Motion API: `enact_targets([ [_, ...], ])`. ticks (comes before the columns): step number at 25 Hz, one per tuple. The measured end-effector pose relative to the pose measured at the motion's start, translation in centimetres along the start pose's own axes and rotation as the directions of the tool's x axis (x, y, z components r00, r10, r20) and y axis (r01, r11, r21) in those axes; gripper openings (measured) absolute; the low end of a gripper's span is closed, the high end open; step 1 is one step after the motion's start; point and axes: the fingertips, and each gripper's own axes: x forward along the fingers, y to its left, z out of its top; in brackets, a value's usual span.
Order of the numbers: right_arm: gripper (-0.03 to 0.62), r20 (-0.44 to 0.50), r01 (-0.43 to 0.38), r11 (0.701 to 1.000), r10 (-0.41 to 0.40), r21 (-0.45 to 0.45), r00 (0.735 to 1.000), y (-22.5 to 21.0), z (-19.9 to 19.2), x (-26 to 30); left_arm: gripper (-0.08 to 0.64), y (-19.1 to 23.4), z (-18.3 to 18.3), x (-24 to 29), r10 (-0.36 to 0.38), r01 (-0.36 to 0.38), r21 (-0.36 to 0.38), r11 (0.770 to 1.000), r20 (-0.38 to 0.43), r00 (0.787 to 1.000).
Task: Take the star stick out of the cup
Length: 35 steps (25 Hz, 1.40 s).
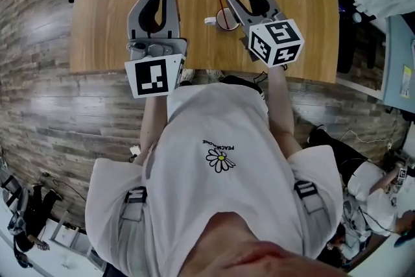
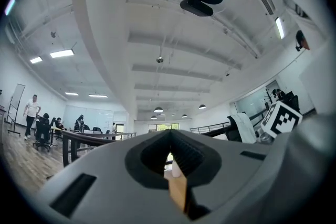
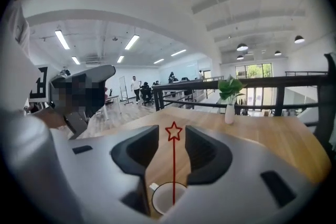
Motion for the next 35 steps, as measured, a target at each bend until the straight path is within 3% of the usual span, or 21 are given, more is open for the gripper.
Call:
enact_targets([
  [10,0.140,-0.239,-0.118,0.989,0.137,0.093,0.961,-0.8,-7.3,4.6,0.017,0.5,-1.9,0.0,0.053,-0.053,-0.004,0.999,-0.070,0.996],
  [18,0.103,-0.345,-0.139,0.987,0.157,0.075,0.925,-0.4,-10.2,5.7,0.017,1.5,-3.0,-1.0,0.083,-0.084,-0.007,0.996,-0.097,0.992],
  [24,0.014,-0.387,-0.137,0.988,0.156,0.077,0.909,-0.6,-11.2,6.0,0.017,1.8,-3.2,-1.1,0.101,-0.103,-0.007,0.995,-0.105,0.989],
  [35,0.011,-0.335,-0.117,0.985,0.154,0.127,0.930,-0.8,-10.3,5.8,0.017,2.2,-3.4,-0.8,0.109,-0.111,-0.015,0.994,-0.099,0.989],
])
